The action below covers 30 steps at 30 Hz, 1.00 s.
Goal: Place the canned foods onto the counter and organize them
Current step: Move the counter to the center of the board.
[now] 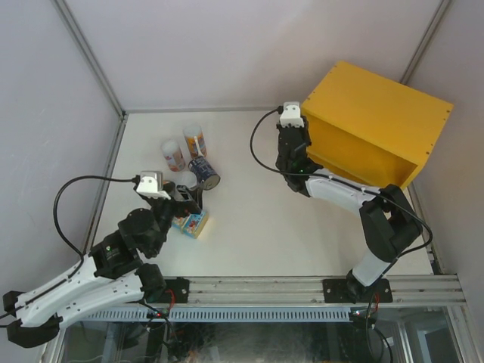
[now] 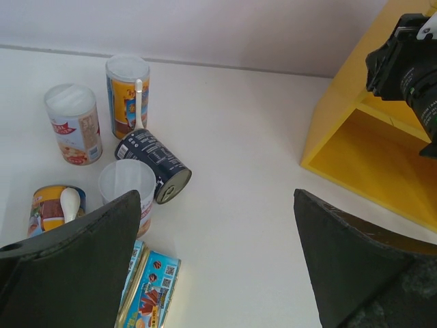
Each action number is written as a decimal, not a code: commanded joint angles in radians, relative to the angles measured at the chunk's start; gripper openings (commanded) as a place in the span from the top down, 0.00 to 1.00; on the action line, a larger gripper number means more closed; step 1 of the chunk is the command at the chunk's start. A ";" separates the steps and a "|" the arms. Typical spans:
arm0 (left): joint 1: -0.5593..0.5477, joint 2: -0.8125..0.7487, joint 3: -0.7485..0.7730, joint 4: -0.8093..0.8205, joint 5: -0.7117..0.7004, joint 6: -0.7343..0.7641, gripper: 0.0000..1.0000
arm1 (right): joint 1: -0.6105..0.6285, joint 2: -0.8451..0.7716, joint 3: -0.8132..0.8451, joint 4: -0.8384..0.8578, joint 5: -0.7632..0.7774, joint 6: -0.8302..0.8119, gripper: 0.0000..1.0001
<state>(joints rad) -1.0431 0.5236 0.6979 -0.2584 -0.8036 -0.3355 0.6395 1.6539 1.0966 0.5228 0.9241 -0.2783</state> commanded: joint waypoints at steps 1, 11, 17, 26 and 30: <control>0.001 -0.027 -0.017 -0.001 -0.046 -0.018 0.04 | 0.094 0.020 0.065 0.013 -0.283 -0.079 1.00; 0.002 -0.070 -0.012 -0.084 -0.145 -0.067 0.04 | 0.216 0.030 0.085 0.004 -0.312 -0.080 1.00; 0.016 -0.091 -0.002 -0.144 -0.185 -0.133 0.04 | 0.295 0.033 0.092 -0.001 -0.297 -0.075 1.00; 0.110 -0.068 0.028 -0.235 -0.134 -0.219 0.04 | 0.405 0.029 0.118 -0.012 -0.284 -0.071 1.00; 0.158 -0.075 0.028 -0.238 -0.108 -0.227 0.03 | 0.450 0.019 0.118 -0.032 -0.284 -0.058 1.00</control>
<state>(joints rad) -0.9257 0.4454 0.6868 -0.4870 -0.9428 -0.5236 1.0084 1.6924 1.1549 0.4934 0.7788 -0.2909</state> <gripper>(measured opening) 0.963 0.284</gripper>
